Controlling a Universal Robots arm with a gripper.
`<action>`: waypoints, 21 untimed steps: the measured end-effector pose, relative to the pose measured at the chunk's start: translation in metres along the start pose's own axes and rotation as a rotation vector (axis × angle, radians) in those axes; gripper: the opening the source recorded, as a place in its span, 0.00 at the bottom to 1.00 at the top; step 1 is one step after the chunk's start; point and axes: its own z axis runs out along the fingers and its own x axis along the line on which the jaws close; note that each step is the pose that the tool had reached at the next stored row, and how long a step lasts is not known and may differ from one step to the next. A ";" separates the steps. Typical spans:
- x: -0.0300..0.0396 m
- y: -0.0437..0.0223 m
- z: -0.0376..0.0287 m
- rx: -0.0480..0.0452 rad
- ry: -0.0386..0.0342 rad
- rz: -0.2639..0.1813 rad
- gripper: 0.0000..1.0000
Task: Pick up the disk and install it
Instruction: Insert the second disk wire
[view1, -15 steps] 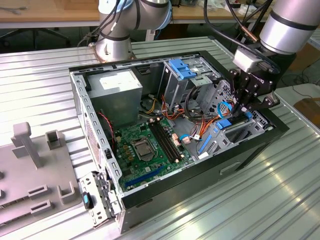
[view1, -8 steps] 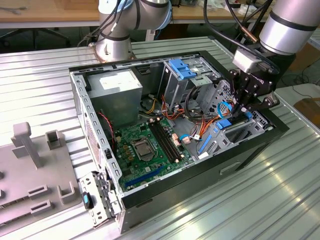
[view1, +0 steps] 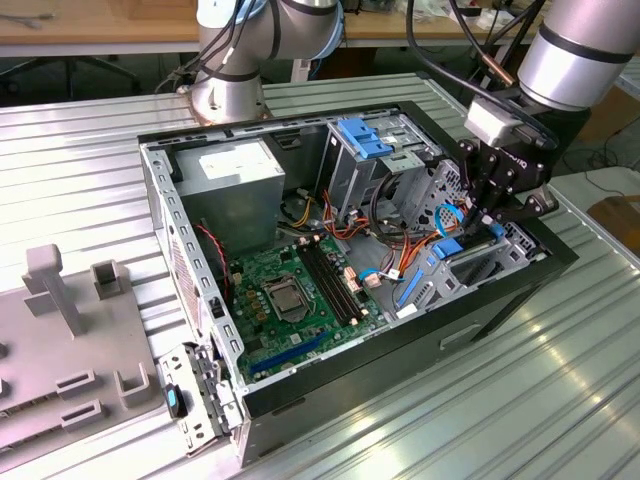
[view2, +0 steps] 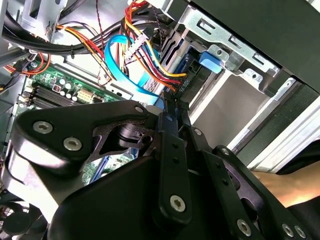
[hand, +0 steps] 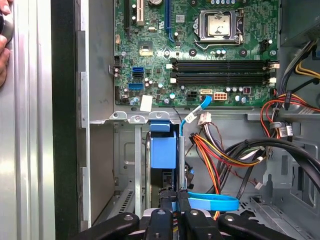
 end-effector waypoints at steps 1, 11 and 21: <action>0.0000 0.0000 0.0001 0.0000 0.0000 0.000 0.16; 0.0001 -0.0005 -0.0021 -0.0001 -0.0032 0.002 0.16; 0.0027 -0.0015 -0.0019 -0.0005 -0.0032 0.009 0.16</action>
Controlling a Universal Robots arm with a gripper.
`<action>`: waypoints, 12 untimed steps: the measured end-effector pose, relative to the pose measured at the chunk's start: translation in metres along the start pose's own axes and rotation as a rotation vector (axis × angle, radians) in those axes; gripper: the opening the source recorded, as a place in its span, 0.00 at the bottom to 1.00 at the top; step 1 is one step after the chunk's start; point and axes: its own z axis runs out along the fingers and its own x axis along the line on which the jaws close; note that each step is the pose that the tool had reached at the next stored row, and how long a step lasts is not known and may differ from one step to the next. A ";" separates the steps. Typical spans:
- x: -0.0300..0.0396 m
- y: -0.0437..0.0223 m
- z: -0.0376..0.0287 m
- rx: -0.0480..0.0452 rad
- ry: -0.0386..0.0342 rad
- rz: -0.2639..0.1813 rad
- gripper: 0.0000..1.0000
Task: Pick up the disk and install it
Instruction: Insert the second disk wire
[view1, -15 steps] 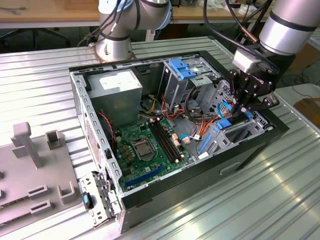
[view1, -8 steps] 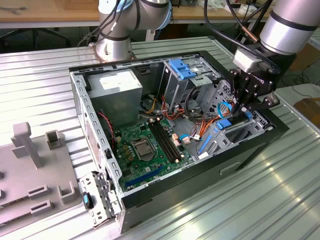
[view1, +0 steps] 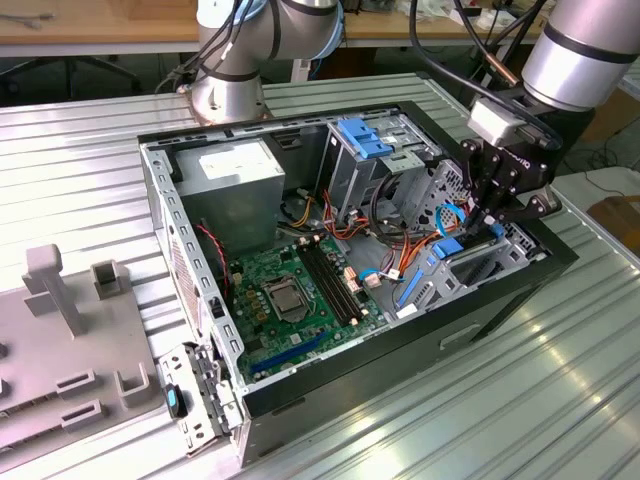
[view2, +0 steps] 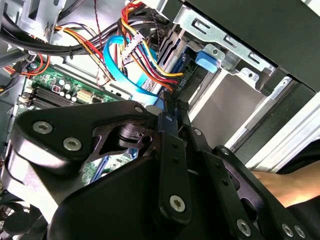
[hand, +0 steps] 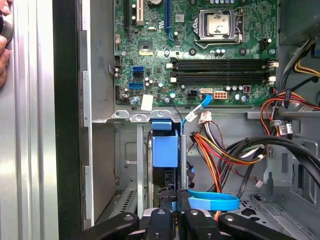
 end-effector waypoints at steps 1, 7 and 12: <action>0.0000 0.0000 0.0000 0.0000 0.0001 0.000 0.16; -0.0001 0.0001 0.0016 0.0000 0.0001 0.000 0.16; -0.0002 0.0001 0.0039 0.0000 -0.0004 0.000 0.16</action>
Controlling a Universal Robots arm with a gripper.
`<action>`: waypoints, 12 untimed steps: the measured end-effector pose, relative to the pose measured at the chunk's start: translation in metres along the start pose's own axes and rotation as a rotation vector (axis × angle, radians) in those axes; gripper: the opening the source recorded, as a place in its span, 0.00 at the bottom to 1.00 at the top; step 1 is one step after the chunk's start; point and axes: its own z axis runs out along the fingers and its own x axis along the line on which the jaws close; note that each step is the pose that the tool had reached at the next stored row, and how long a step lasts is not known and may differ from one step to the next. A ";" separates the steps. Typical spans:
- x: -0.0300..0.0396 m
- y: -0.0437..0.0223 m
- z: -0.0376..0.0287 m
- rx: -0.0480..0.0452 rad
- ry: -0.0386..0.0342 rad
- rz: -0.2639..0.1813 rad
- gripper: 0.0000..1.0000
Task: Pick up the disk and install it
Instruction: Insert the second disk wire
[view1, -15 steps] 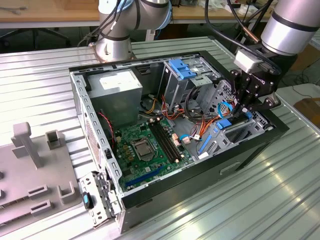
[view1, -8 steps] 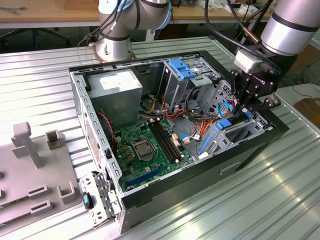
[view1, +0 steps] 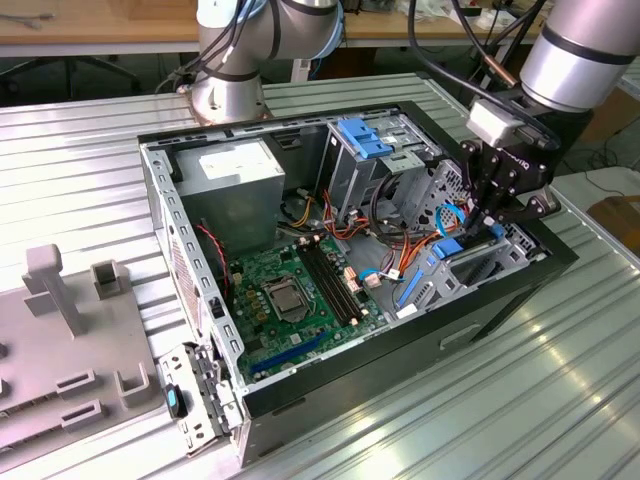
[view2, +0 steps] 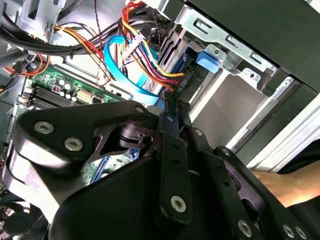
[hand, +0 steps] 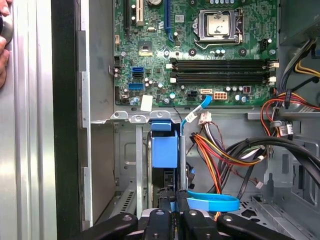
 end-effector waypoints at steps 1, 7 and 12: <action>0.0000 0.0000 0.0006 -0.0001 -0.0010 0.000 0.16; -0.0001 0.0000 0.0016 0.0000 -0.0075 0.000 0.16; -0.0001 0.0001 0.0016 0.0000 -0.0076 0.000 0.16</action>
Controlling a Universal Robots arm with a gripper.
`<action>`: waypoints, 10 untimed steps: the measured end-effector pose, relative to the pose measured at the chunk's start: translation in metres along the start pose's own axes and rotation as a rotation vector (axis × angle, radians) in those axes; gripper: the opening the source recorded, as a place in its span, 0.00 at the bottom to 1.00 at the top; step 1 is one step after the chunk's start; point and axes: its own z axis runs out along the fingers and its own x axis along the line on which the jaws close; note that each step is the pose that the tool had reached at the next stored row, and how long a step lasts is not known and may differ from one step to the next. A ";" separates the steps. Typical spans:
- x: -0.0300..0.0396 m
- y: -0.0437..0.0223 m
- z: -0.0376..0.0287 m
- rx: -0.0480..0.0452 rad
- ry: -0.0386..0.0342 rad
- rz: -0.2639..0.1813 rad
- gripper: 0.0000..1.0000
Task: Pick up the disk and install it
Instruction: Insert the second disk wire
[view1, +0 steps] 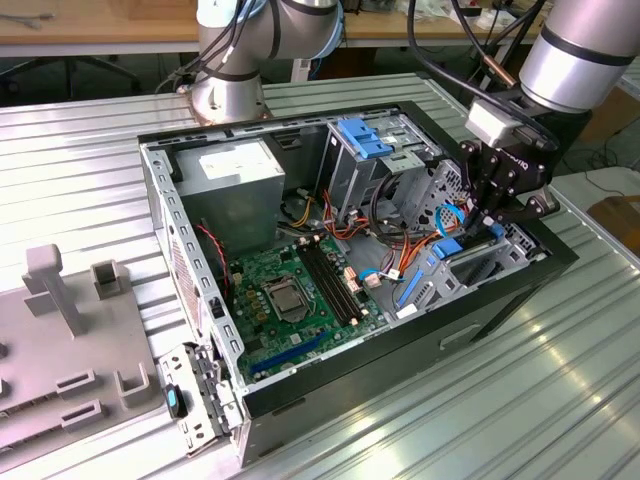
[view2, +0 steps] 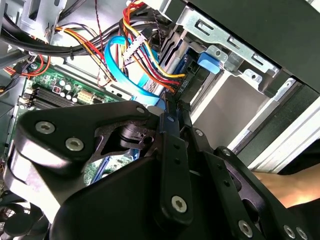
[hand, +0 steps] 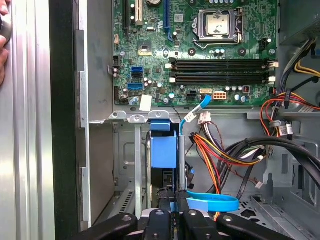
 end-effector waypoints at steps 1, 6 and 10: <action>0.0000 0.0000 0.0000 0.0000 0.0000 0.000 0.16; 0.0000 0.0000 0.0000 -0.0001 -0.0011 0.001 0.16; 0.0000 -0.0001 -0.0008 -0.0005 -0.0012 0.010 0.16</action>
